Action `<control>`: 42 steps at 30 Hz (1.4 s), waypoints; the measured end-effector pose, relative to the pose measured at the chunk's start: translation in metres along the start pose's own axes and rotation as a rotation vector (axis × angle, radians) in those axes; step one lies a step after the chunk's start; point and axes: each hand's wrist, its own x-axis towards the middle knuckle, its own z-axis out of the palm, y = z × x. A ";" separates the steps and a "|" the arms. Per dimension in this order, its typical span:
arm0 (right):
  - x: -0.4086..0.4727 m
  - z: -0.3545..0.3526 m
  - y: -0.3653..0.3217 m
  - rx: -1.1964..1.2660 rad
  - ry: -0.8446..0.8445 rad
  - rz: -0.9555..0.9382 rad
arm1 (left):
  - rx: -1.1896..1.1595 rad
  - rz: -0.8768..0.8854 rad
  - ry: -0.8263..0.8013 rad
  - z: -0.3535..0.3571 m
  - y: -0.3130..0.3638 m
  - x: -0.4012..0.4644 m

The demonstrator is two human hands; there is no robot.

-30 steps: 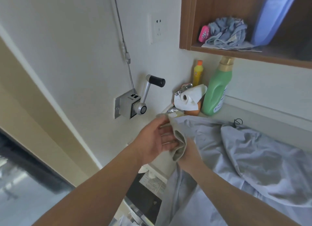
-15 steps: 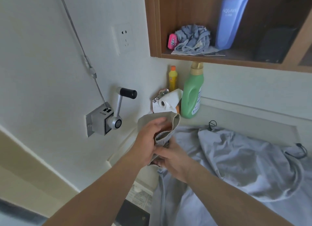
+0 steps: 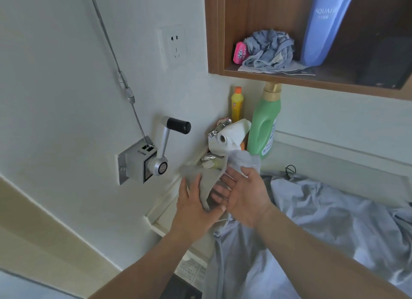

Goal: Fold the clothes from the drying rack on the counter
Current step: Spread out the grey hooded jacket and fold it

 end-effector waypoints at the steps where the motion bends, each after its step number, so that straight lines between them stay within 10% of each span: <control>1: 0.003 -0.001 -0.002 -0.032 0.010 0.022 | -0.041 0.013 -0.013 -0.001 -0.003 0.006; 14: 0.041 -0.062 0.011 -0.313 0.515 0.237 | 0.083 0.180 0.351 -0.059 -0.039 0.053; 26: 0.035 -0.063 0.019 -0.632 0.645 -0.234 | 0.363 -0.061 0.090 -0.045 -0.073 0.046; 32: 0.036 -0.084 0.032 -1.225 0.601 -0.074 | 0.351 -0.119 0.060 -0.048 -0.066 0.049; 42: 0.039 -0.081 0.027 -0.668 0.480 0.265 | -0.630 -0.546 0.202 -0.042 -0.028 0.056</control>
